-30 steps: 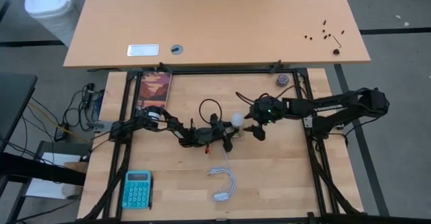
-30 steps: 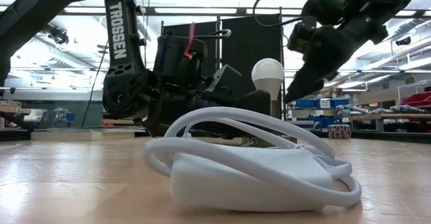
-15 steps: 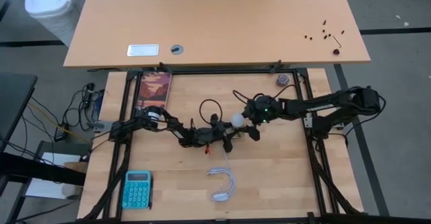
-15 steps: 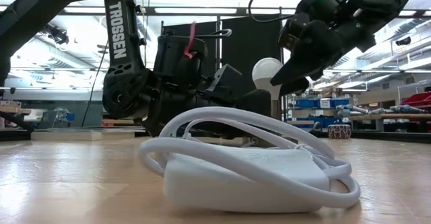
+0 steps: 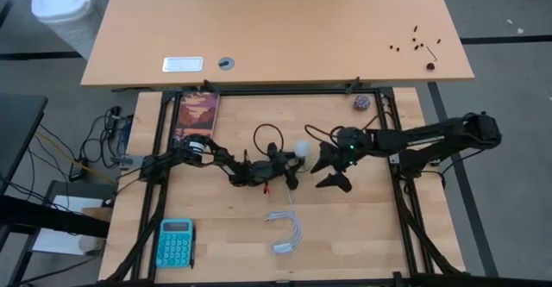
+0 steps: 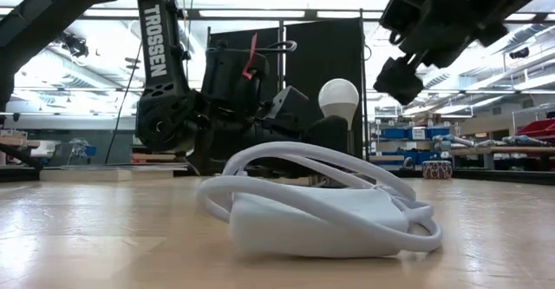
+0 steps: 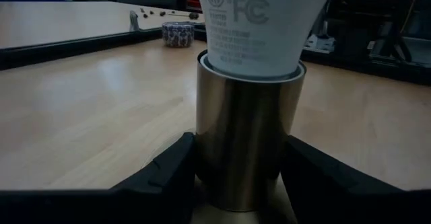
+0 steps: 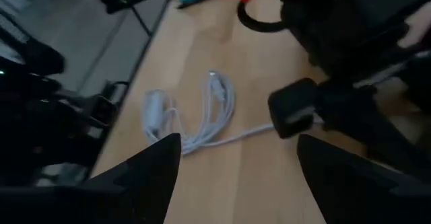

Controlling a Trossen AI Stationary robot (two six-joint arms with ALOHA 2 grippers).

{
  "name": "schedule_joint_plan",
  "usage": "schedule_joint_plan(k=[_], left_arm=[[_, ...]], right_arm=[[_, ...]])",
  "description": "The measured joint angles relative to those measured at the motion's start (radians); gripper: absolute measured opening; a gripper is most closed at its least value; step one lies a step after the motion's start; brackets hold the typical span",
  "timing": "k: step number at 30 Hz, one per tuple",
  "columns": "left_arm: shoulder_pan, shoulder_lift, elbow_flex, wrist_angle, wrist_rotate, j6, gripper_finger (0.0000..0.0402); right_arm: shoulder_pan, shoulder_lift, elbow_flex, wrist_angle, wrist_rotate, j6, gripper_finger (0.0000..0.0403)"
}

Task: Screw lightbulb
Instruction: Insert the lightbulb into the desk lamp

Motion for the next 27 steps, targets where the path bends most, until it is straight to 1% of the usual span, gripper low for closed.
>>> schedule_joint_plan(k=[2, 5, 6, 7, 13, 16, 18, 20, 24, 27], left_arm=[[0.002, 0.000, 0.001, 0.004, 0.009, 0.000, 0.0198], [0.002, 0.001, 0.001, 0.014, 0.021, 0.003, 0.0198], [0.002, 0.001, 0.001, 0.010, 0.022, 0.004, 0.0198], [0.002, 0.001, 0.001, 0.009, 0.022, 0.009, 0.0198], [0.001, 0.001, 0.001, 0.016, 0.036, 0.021, 0.0198], [0.000, 0.002, 0.001, 0.025, 0.054, 0.022, 0.0198], [0.000, 0.002, 0.001, 0.026, 0.074, 0.022, 0.0198], [0.000, 0.002, 0.001, 0.027, 0.078, 0.023, 0.0198], [-0.001, 0.002, 0.000, 0.029, 0.080, 0.024, 0.0198], [-0.001, 0.002, 0.000, 0.026, 0.083, 0.025, 0.0198]], right_arm=[[0.006, -0.025, 0.000, -0.036, 0.077, -0.003, 0.0306], [-0.016, -0.032, 0.000, -0.096, 0.276, -0.054, 0.0306], [-0.025, -0.027, 0.000, -0.105, 0.326, -0.069, 0.0306], [-0.040, -0.019, 0.000, -0.105, 0.346, -0.082, 0.0306], [-0.114, 0.062, 0.000, -0.076, 0.326, -0.098, 0.0306], [-0.121, 0.090, 0.000, 0.004, 0.319, -0.118, 0.0306], [-0.122, 0.108, 0.000, 0.072, 0.318, -0.165, 0.0306], [-0.121, 0.134, 0.000, 0.118, 0.292, -0.204, 0.0306], [-0.125, 0.185, 0.008, 0.103, 0.248, -0.215, 0.0306], [-0.107, 0.198, 0.065, 0.017, 0.269, -0.220, 0.0306]])
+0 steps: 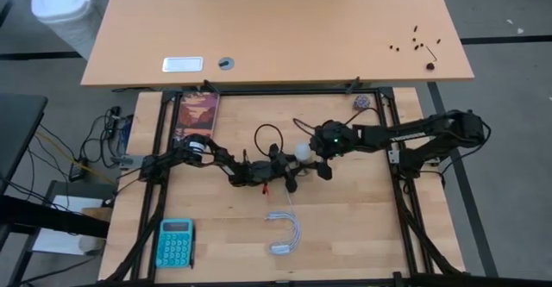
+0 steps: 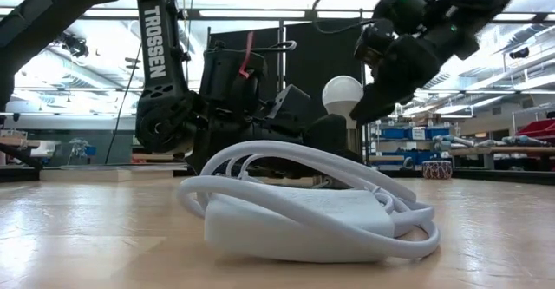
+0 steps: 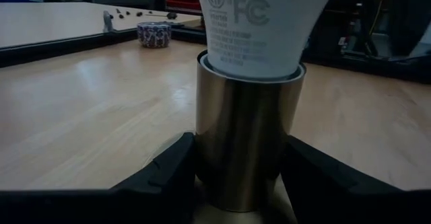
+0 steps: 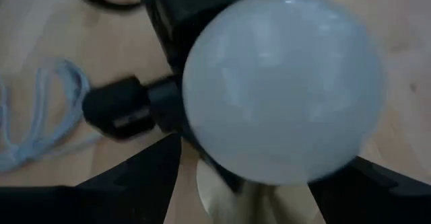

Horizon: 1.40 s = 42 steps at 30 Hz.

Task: Screw lightbulb
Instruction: Insert the lightbulb into the desk lamp

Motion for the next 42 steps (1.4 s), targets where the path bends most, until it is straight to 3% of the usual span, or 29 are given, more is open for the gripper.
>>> schedule_joint_plan(k=[6, 13, 19, 23, 33, 42], left_arm=[[0.000, 0.000, 0.001, -0.007, 0.014, -0.005, 0.0198], [0.000, -0.001, 0.001, -0.015, 0.014, -0.001, 0.0198], [0.000, -0.001, 0.002, -0.022, 0.014, -0.016, 0.0198], [0.000, -0.002, 0.002, -0.027, 0.014, -0.023, 0.0198], [0.000, -0.002, 0.004, -0.033, 0.013, -0.020, 0.0198], [0.000, -0.001, 0.004, -0.034, 0.016, 0.004, 0.0198]], right_arm=[[0.022, 0.014, 0.188, -0.348, 0.070, -0.091, 0.0307], [-0.002, 0.127, 0.360, -0.565, 0.026, -0.224, 0.0336], [0.009, 0.243, 0.526, -0.716, 0.060, -0.295, 0.0382], [0.028, 0.304, 0.595, -0.778, 0.067, -0.343, 0.0392], [0.071, 0.370, 0.655, -0.830, 0.139, -0.416, 0.0358], [0.072, 0.370, 0.655, -0.846, 0.171, -0.450, 0.0292]])
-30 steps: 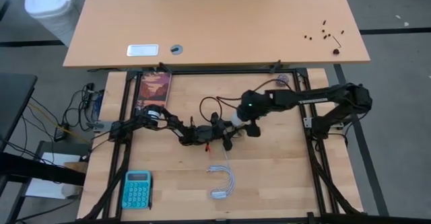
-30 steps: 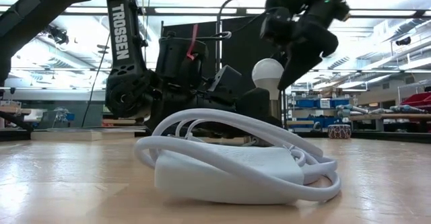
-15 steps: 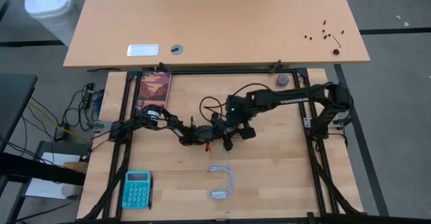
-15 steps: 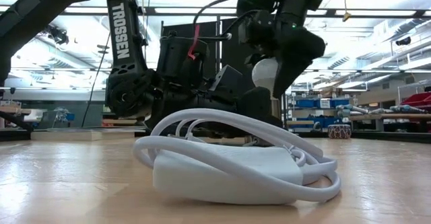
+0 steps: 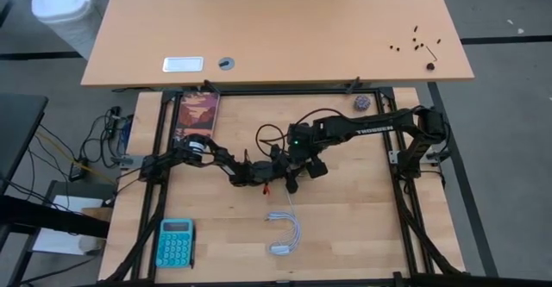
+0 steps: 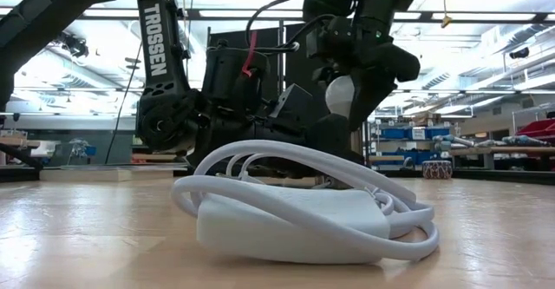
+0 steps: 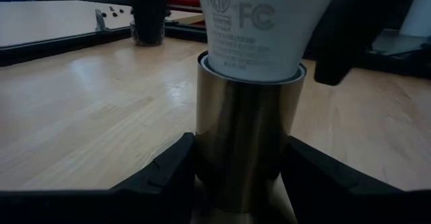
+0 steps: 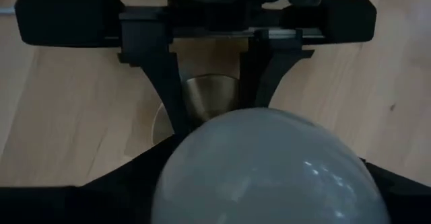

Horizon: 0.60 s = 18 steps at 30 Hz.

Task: Screw lightbulb
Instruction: Insert the lightbulb into the desk lamp

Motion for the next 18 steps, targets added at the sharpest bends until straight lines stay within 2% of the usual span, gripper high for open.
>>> schedule_joint_plan(k=[8, 18], left_arm=[[0.000, 0.000, 0.000, 0.001, -0.008, -0.006, 0.0198], [0.000, 0.001, 0.004, 0.002, -0.022, -0.026, 0.0198]], right_arm=[[0.001, 0.004, 0.024, -0.049, 0.049, 0.124, 0.0250], [-0.003, 0.007, 0.047, -0.087, 0.066, 0.463, 0.0275]])
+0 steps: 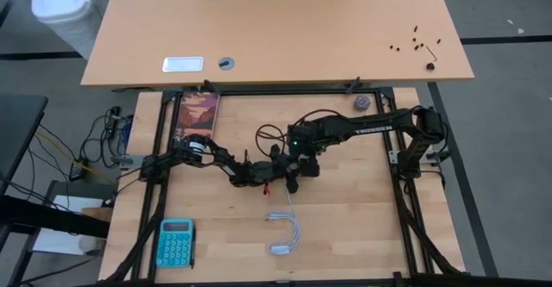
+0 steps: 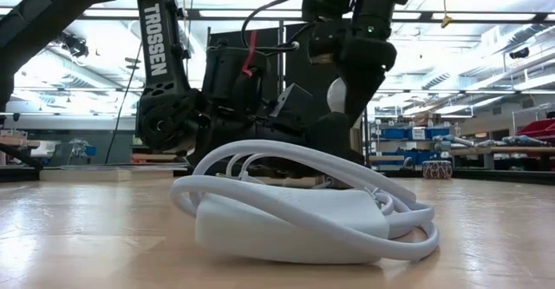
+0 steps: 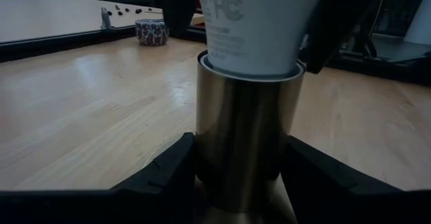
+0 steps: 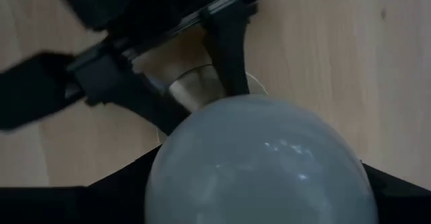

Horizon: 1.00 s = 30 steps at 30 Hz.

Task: Screw lightbulb
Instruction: Insert the lightbulb into the desk lamp

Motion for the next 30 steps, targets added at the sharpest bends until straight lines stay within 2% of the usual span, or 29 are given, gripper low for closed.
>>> schedule_joint_plan(k=[6, 13, 17, 21, 24, 30], left_arm=[[0.000, 0.001, 0.020, -0.008, -0.002, 0.016, 0.0198], [0.000, 0.002, 0.035, -0.018, -0.007, 0.016, 0.0198], [0.000, 0.002, 0.036, -0.025, -0.009, 0.018, 0.0198], [0.000, 0.002, 0.036, -0.025, -0.009, 0.016, 0.0198], [-0.003, 0.002, 0.037, -0.025, -0.012, 0.015, 0.0198], [-0.004, 0.001, 0.037, -0.026, -0.014, 0.012, 0.0198]], right_arm=[[0.000, 0.001, 0.000, -0.006, -0.031, 0.174, 0.0258], [0.007, 0.003, 0.001, -0.024, -0.059, 0.468, 0.0278], [0.012, 0.003, 0.002, 0.002, -0.057, 0.552, 0.0277], [0.012, 0.003, 0.002, 0.003, -0.056, 0.570, 0.0273], [0.012, 0.003, 0.002, 0.003, -0.061, 0.522, 0.0278], [-0.031, 0.003, 0.002, 0.028, -0.136, 0.385, 0.0326]])
